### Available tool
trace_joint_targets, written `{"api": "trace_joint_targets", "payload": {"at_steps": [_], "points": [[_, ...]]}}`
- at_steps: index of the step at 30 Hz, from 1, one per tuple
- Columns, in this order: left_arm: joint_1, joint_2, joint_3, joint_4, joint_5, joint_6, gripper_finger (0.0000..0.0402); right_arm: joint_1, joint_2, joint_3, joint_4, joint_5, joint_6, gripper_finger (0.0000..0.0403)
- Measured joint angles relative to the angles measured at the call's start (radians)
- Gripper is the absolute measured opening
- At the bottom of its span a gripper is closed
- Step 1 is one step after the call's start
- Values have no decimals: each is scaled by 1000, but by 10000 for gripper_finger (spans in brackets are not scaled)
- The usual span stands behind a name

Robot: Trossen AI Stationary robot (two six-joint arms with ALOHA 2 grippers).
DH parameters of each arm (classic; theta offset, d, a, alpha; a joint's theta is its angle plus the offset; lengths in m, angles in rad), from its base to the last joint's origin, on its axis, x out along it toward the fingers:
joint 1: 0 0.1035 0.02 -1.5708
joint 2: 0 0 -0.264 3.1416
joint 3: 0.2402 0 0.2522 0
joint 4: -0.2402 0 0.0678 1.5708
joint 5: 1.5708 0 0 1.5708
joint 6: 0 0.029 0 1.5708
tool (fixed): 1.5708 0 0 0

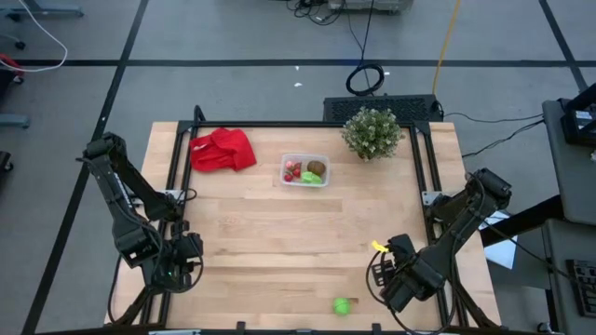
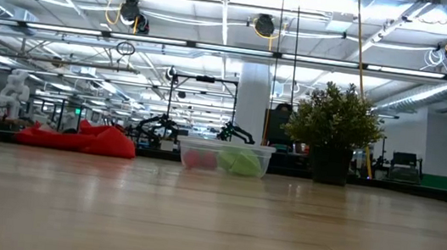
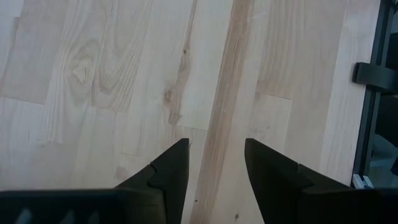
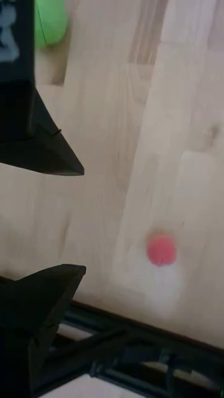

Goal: Pick and placing Produce into tupperware
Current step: Put the apricot into the bin

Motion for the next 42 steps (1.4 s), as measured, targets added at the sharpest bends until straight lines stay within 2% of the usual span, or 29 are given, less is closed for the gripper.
{"api": "trace_joint_targets", "payload": {"at_steps": [5, 9, 14, 21, 26, 31, 42], "points": [[0, 0, 0, 0, 0, 0, 159, -14, -3, -2, -38, 2, -14, 235], [0, 0, 0, 0, 0, 0, 159, -44, -58, -70, 10, 2, -46, 235], [0, 0, 0, 0, 0, 0, 159, -72, -173, -237, 111, 2, -56, 235], [0, 0, 0, 0, 0, 0, 159, -72, -349, -526, 346, 2, 2, 235], [0, 0, 0, 0, 0, 0, 159, -78, -429, -661, 469, 1, 28, 235], [0, 0, 0, 0, 0, -4, 159, -78, -438, -725, 523, -2, 33, 235], [0, 0, 0, 0, -1, -4, 159, -78, -436, -769, 586, -27, 29, 235]]}}
